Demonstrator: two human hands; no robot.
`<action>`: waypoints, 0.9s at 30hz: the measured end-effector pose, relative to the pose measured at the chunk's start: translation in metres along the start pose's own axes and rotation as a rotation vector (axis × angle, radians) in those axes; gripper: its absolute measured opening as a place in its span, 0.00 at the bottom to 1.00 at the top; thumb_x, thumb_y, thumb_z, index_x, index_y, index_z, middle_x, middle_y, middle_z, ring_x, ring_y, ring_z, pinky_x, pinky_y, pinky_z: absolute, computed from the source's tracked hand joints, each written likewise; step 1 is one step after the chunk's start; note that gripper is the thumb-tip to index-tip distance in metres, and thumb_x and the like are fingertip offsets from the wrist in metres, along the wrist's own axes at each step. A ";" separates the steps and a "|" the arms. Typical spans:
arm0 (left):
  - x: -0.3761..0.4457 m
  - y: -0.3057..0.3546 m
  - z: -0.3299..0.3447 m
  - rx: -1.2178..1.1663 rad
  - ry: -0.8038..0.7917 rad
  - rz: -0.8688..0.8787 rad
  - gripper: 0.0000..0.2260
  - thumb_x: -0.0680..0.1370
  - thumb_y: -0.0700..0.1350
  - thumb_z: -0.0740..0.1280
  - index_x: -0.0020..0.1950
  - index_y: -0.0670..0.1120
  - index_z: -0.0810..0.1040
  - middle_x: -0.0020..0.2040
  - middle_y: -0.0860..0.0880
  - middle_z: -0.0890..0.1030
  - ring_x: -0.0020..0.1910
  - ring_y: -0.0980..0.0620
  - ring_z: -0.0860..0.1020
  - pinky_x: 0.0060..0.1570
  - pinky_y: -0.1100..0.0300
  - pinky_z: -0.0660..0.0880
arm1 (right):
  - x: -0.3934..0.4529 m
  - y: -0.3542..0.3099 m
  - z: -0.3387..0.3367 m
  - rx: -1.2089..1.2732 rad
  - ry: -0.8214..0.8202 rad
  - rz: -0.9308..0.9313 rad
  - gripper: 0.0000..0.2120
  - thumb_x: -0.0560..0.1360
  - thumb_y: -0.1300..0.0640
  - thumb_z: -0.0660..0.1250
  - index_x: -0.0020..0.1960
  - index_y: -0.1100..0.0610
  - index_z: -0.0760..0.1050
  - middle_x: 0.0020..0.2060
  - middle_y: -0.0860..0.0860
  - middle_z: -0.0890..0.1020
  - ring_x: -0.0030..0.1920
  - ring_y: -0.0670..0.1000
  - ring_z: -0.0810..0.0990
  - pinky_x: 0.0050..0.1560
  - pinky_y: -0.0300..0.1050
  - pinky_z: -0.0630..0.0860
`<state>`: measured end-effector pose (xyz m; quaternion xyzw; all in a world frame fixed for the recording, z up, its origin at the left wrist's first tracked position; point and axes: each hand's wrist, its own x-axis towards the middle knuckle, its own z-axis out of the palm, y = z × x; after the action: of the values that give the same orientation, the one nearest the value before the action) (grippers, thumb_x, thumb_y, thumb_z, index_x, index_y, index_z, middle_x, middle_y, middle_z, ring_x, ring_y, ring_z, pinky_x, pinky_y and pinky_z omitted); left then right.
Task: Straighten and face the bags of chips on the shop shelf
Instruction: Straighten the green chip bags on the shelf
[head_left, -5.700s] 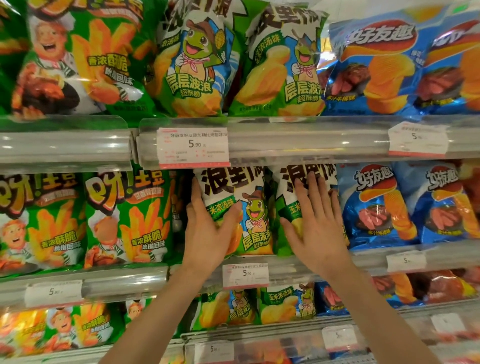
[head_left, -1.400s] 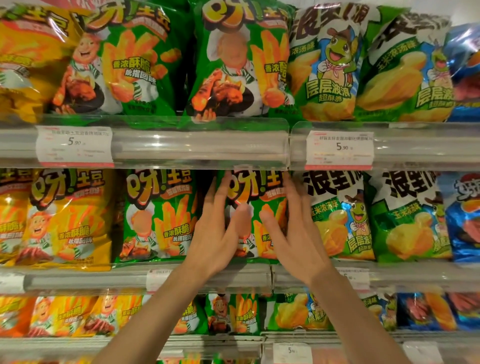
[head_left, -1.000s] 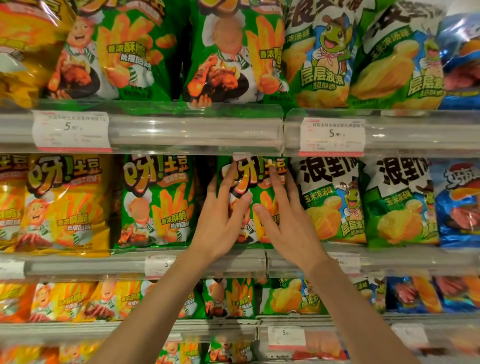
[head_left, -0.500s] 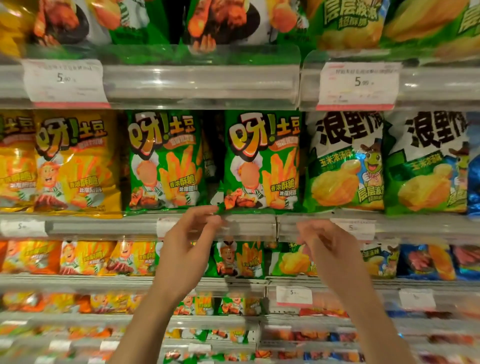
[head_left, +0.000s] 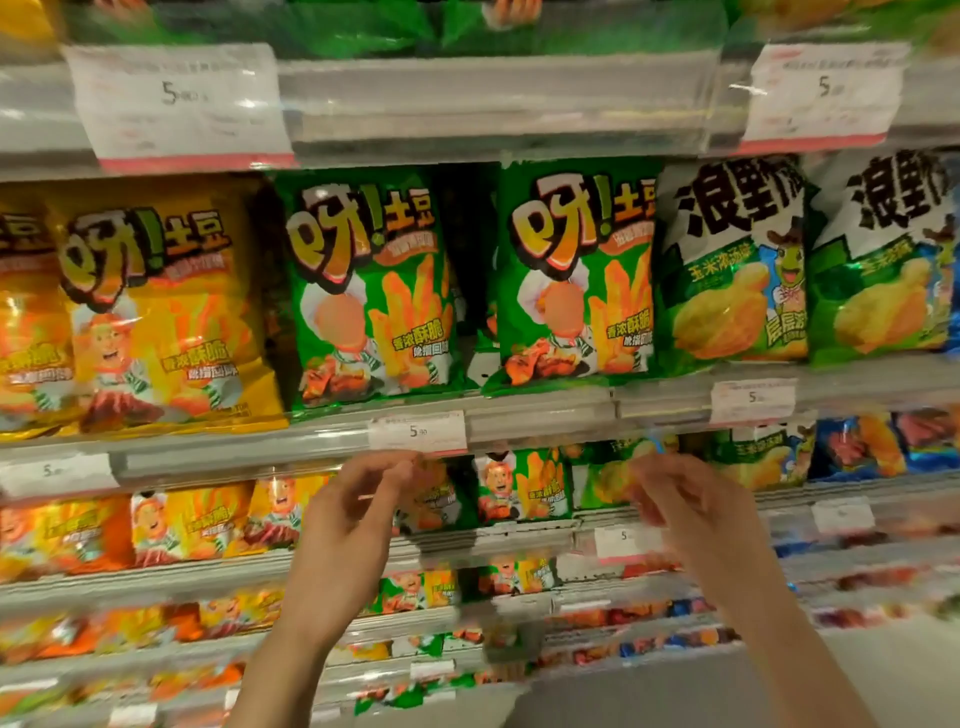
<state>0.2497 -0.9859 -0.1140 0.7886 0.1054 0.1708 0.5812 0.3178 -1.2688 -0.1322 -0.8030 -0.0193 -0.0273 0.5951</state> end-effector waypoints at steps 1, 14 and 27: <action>0.003 -0.002 -0.010 -0.004 -0.015 0.004 0.07 0.81 0.47 0.65 0.52 0.52 0.84 0.48 0.62 0.85 0.50 0.64 0.81 0.46 0.74 0.73 | -0.005 -0.004 0.009 0.017 0.014 0.016 0.06 0.80 0.58 0.66 0.49 0.55 0.82 0.38 0.48 0.85 0.39 0.46 0.83 0.44 0.40 0.78; 0.023 0.014 -0.092 -0.109 0.108 0.132 0.12 0.80 0.49 0.66 0.63 0.60 0.75 0.52 0.61 0.82 0.53 0.62 0.80 0.52 0.63 0.74 | -0.020 -0.087 0.116 0.019 -0.040 -0.176 0.07 0.80 0.59 0.65 0.48 0.53 0.82 0.38 0.48 0.85 0.40 0.49 0.83 0.43 0.41 0.80; 0.124 0.078 -0.048 -0.011 0.108 0.093 0.35 0.81 0.59 0.62 0.82 0.51 0.49 0.64 0.56 0.75 0.59 0.61 0.78 0.54 0.69 0.71 | 0.087 -0.161 0.169 -0.002 -0.109 -0.246 0.41 0.74 0.31 0.62 0.79 0.50 0.56 0.73 0.49 0.70 0.73 0.50 0.68 0.73 0.48 0.64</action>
<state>0.3427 -0.9217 -0.0085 0.7791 0.0987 0.2406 0.5704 0.3976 -1.0601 -0.0213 -0.7954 -0.1498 -0.0567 0.5845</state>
